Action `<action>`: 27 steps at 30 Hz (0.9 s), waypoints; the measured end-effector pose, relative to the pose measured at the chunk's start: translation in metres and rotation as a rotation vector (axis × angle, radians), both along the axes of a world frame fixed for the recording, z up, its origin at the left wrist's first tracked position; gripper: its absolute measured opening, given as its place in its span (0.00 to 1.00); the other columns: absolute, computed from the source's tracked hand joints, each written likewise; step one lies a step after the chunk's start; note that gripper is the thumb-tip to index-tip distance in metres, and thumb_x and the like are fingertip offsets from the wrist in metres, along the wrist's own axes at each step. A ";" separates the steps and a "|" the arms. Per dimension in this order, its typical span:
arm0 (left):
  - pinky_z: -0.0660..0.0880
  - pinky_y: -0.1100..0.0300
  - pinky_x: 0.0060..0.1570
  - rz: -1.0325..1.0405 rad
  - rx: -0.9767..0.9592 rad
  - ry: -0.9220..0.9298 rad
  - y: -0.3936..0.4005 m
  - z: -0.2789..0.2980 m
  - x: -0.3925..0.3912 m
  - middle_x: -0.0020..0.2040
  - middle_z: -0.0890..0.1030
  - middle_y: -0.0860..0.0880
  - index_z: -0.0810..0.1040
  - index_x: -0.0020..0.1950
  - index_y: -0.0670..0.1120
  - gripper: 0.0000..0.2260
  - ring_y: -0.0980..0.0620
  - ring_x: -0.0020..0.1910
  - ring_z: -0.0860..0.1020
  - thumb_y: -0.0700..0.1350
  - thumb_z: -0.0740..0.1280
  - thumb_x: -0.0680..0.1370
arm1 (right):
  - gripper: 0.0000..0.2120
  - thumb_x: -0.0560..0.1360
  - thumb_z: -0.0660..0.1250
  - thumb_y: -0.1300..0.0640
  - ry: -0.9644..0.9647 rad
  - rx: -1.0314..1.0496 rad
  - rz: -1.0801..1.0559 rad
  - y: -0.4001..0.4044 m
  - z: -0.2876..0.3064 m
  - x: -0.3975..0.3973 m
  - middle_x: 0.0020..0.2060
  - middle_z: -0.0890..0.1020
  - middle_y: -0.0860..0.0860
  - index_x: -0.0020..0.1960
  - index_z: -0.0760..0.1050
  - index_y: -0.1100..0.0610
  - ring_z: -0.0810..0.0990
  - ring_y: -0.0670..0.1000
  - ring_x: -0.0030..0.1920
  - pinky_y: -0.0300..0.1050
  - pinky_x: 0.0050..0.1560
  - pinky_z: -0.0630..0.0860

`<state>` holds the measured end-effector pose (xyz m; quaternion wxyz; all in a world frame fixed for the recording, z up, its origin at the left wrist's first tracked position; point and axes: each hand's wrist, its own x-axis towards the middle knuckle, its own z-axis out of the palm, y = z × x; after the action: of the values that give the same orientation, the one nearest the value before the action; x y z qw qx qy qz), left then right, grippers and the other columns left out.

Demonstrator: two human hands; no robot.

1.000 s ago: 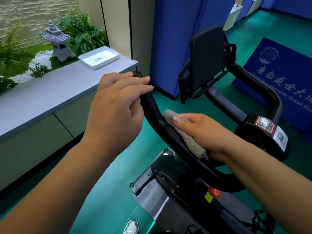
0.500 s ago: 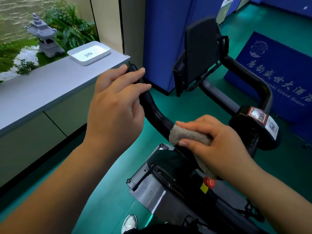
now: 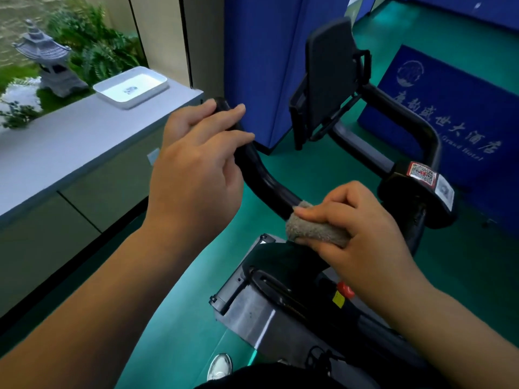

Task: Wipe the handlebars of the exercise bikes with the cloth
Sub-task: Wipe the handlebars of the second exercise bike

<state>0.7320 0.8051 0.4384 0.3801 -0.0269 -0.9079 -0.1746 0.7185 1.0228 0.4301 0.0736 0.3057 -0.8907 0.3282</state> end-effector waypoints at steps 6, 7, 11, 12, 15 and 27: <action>0.67 0.50 0.64 -0.076 -0.054 0.002 0.009 -0.001 0.003 0.61 0.79 0.47 0.82 0.55 0.44 0.13 0.41 0.61 0.72 0.37 0.64 0.73 | 0.19 0.67 0.77 0.59 0.023 -0.004 -0.067 -0.006 -0.003 0.004 0.45 0.70 0.45 0.57 0.82 0.52 0.73 0.43 0.47 0.25 0.50 0.68; 0.68 0.48 0.63 -0.109 -0.069 -0.003 0.013 -0.002 0.003 0.60 0.80 0.47 0.83 0.54 0.44 0.12 0.41 0.60 0.72 0.38 0.65 0.73 | 0.19 0.67 0.77 0.58 0.028 0.017 -0.086 0.003 -0.004 0.008 0.45 0.71 0.45 0.58 0.81 0.51 0.72 0.45 0.47 0.26 0.51 0.67; 0.68 0.52 0.61 -0.220 -0.116 -0.042 0.027 -0.011 0.006 0.55 0.82 0.49 0.84 0.52 0.45 0.10 0.43 0.54 0.76 0.39 0.67 0.72 | 0.17 0.69 0.75 0.54 0.038 0.051 -0.203 0.031 -0.005 0.018 0.44 0.72 0.46 0.58 0.81 0.50 0.73 0.47 0.46 0.35 0.50 0.69; 0.68 0.53 0.60 -0.226 -0.115 -0.048 0.030 -0.013 0.007 0.53 0.83 0.49 0.84 0.51 0.45 0.10 0.43 0.53 0.76 0.39 0.67 0.72 | 0.17 0.69 0.75 0.54 0.035 0.043 -0.221 0.029 -0.005 0.017 0.44 0.73 0.46 0.57 0.82 0.50 0.73 0.47 0.46 0.36 0.49 0.69; 0.71 0.51 0.56 -0.220 -0.079 -0.057 0.033 -0.014 0.008 0.52 0.83 0.50 0.84 0.50 0.45 0.10 0.43 0.50 0.76 0.39 0.66 0.73 | 0.16 0.69 0.76 0.54 0.038 0.027 -0.219 0.009 -0.006 0.011 0.44 0.72 0.46 0.56 0.82 0.51 0.73 0.44 0.46 0.32 0.50 0.68; 0.75 0.70 0.38 -0.307 0.582 -0.243 0.048 0.014 0.056 0.41 0.82 0.58 0.83 0.49 0.53 0.07 0.59 0.36 0.81 0.45 0.70 0.72 | 0.16 0.67 0.77 0.57 -0.185 -0.476 -0.283 -0.024 0.020 0.023 0.47 0.78 0.44 0.49 0.72 0.47 0.79 0.43 0.49 0.39 0.48 0.77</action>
<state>0.7880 0.8532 0.4526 0.2305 -0.0326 -0.8440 -0.4831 0.7419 0.9986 0.4505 0.1069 0.1215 -0.8254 0.5408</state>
